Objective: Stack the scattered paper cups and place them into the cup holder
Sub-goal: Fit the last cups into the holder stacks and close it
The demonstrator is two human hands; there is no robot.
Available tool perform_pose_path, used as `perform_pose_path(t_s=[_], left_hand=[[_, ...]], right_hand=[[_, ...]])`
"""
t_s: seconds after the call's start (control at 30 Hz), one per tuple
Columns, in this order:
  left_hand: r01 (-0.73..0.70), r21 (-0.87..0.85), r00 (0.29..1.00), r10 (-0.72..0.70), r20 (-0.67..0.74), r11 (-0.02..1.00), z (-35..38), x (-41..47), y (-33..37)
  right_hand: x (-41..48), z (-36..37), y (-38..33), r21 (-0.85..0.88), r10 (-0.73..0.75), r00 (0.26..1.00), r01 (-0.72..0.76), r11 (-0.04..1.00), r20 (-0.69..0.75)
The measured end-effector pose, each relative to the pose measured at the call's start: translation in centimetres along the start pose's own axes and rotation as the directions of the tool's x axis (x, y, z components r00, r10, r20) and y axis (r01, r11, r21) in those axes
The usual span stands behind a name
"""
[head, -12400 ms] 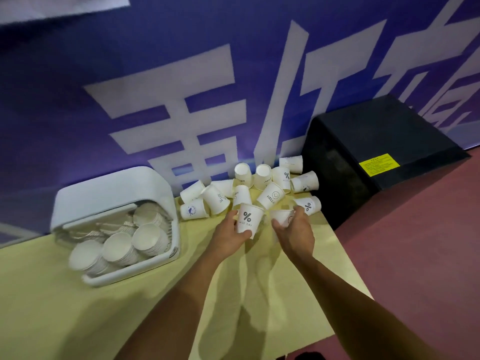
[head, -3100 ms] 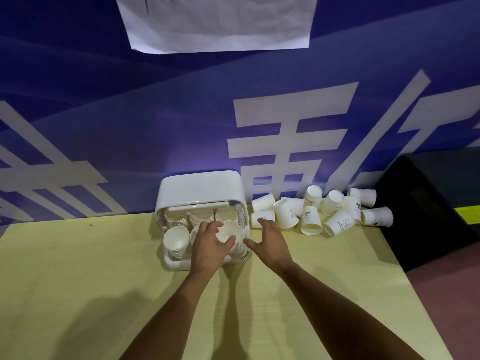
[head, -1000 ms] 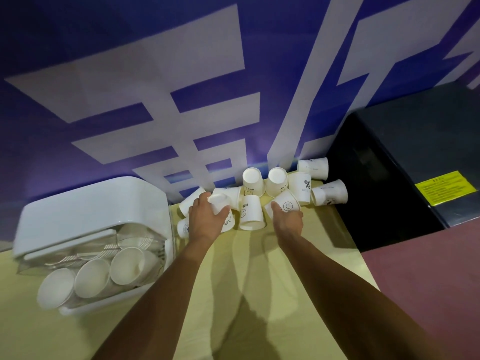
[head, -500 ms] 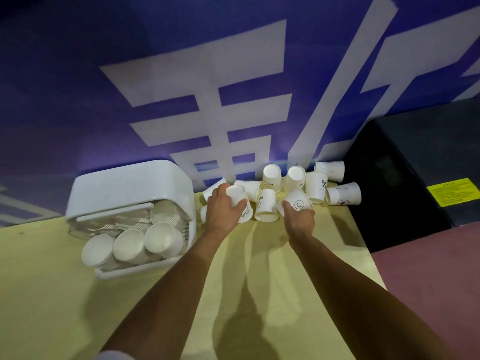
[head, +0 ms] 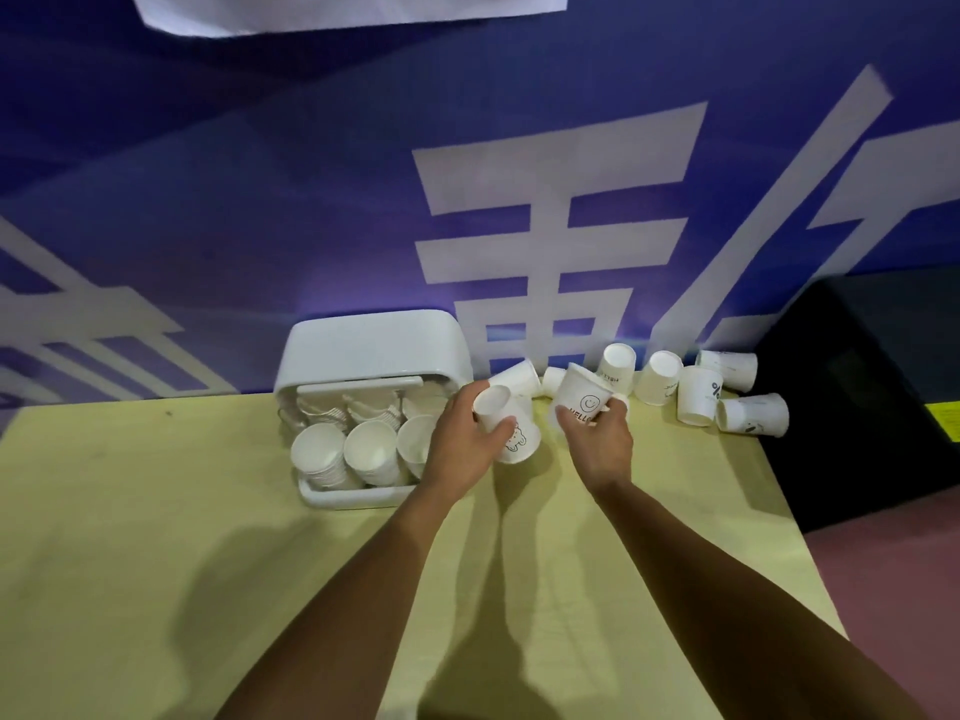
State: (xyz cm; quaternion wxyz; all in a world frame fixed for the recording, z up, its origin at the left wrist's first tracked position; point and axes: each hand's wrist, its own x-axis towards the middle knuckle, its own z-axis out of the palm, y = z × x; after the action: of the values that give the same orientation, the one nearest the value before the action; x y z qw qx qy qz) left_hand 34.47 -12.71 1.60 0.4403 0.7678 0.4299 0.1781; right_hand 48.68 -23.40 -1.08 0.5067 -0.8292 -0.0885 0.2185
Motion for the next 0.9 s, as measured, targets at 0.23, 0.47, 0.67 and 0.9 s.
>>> perform_pose_path(t_s=[0.23, 0.47, 0.67, 0.9], left_hand=[[0.003, -0.068, 0.995, -0.009, -0.098, 0.998, -5.1, -2.7, -2.7], [-0.006, -0.189, 0.986, -0.026, -0.166, 0.982, -9.8, -4.5, -4.6], [0.007, -0.239, 0.971, -0.063, -0.23, 0.971, -13.3, -5.7, -6.5], [0.082, -0.271, 0.943, -0.163, -0.289, 0.959, -16.2, -7.0, -9.2]], right_hand=[[-3.9, 3.2, -2.2, -0.045, -0.203, 0.962, 0.214, 0.976, 0.184], [-6.4, 5.5, -4.5, -0.016, -0.275, 0.929, 0.288, 0.958, 0.249], [-8.1, 7.3, -5.1, -0.054, -0.294, 0.904, 0.325, 0.944, 0.31], [-9.8, 9.8, -5.8, -0.054, -0.31, 0.876, 0.353, 0.934, 0.37]])
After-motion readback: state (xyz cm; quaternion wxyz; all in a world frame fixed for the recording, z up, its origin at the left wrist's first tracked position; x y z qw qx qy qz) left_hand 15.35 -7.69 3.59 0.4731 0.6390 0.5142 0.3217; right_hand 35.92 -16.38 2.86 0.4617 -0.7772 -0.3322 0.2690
